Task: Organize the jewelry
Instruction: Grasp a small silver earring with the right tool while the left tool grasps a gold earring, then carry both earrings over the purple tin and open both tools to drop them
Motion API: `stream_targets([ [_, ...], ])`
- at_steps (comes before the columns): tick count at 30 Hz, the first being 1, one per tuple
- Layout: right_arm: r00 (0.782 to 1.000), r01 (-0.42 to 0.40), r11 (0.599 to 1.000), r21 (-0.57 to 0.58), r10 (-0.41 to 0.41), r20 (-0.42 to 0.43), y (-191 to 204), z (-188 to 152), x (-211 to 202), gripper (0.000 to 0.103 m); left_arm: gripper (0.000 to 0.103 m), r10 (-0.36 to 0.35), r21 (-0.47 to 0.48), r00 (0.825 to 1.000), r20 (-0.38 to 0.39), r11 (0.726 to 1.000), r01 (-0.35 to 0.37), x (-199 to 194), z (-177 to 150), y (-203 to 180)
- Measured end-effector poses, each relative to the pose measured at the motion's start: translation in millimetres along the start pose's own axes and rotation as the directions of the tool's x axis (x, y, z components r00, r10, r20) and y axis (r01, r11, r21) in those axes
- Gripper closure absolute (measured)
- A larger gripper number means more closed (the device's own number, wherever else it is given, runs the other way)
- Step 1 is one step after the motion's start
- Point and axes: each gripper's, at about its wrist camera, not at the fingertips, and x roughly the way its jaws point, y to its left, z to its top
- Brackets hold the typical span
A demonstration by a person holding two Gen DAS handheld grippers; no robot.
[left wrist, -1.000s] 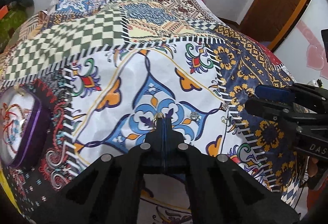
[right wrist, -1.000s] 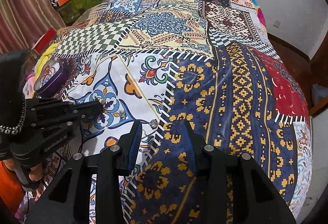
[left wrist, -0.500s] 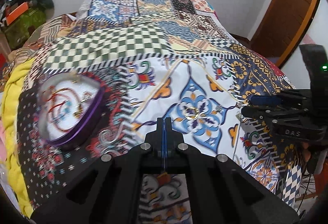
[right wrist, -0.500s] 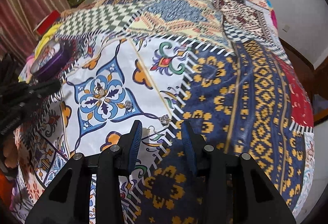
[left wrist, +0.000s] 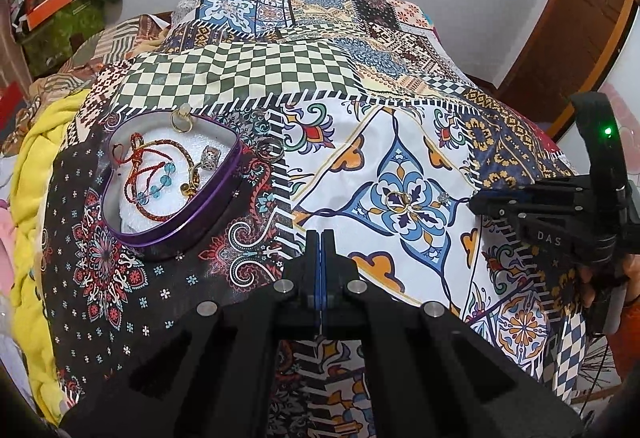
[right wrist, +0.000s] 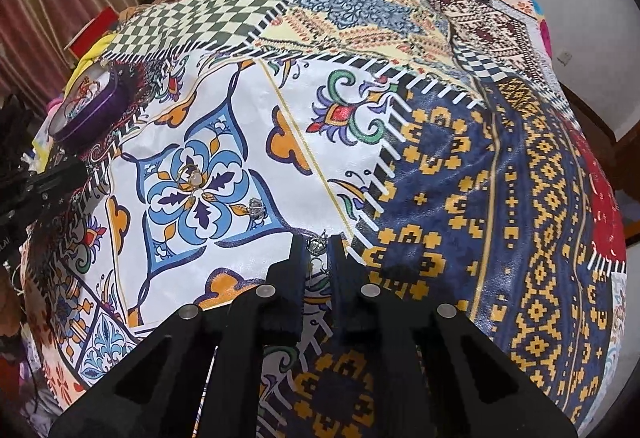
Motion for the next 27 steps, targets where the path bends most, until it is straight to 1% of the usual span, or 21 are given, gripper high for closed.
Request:
stream_targets([
  [4, 0.999, -0.002, 1.0, 0.014, 0.002, 0.052, 1, -2, -15, 0.094, 0.103, -0.008, 0.015, 1.0, -0.016, 1.0, 0.009, 1, 3, -5],
  [8, 0.995, -0.013, 0.999, 0.031, 0.009, 0.104, 0, -2, -32, 0.094, 0.101, -0.02, 0.044, 0.999, -0.035, 0.999, 0.022, 7, 11, -15],
  [10, 0.991, -0.014, 0.999, 0.034, 0.009, 0.136, -1, -2, -42, 0.094, 0.094, -0.031, 0.064, 0.999, -0.043, 0.997, 0.033, 13, 16, -23],
  [12, 0.987, -0.014, 0.999, 0.036, 0.008, 0.161, -1, -3, -51, 0.094, 0.081, -0.04, 0.079, 0.998, -0.056, 0.996, 0.045, 21, 21, -31],
  [14, 0.983, -0.018, 0.999, 0.045, 0.009, 0.186, -5, -4, -59, 0.094, 0.078, -0.051, 0.086, 0.996, -0.073, 0.995, 0.057, 31, 25, -37],
  [18, 0.976, -0.035, 0.996, 0.076, 0.018, 0.218, -18, 0, -68, 0.094, 0.078, -0.058, 0.09, 0.992, -0.109, 0.994, 0.067, 51, 31, -46],
  [21, 0.972, -0.045, 0.994, 0.1, 0.02, 0.236, -27, 1, -74, 0.094, 0.078, -0.057, 0.065, 0.99, -0.13, 0.996, 0.066, 65, 35, -47],
  [26, 0.967, -0.047, 0.99, 0.131, 0.013, 0.253, -39, 1, -78, 0.094, 0.078, -0.064, 0.047, 0.99, -0.127, 0.996, 0.07, 73, 41, -50],
  [27, 0.967, -0.05, 0.99, 0.135, 0.014, 0.254, -40, 0, -79, 0.094, 0.08, -0.052, 0.055, 0.991, -0.126, 0.997, 0.059, 74, 40, -51],
])
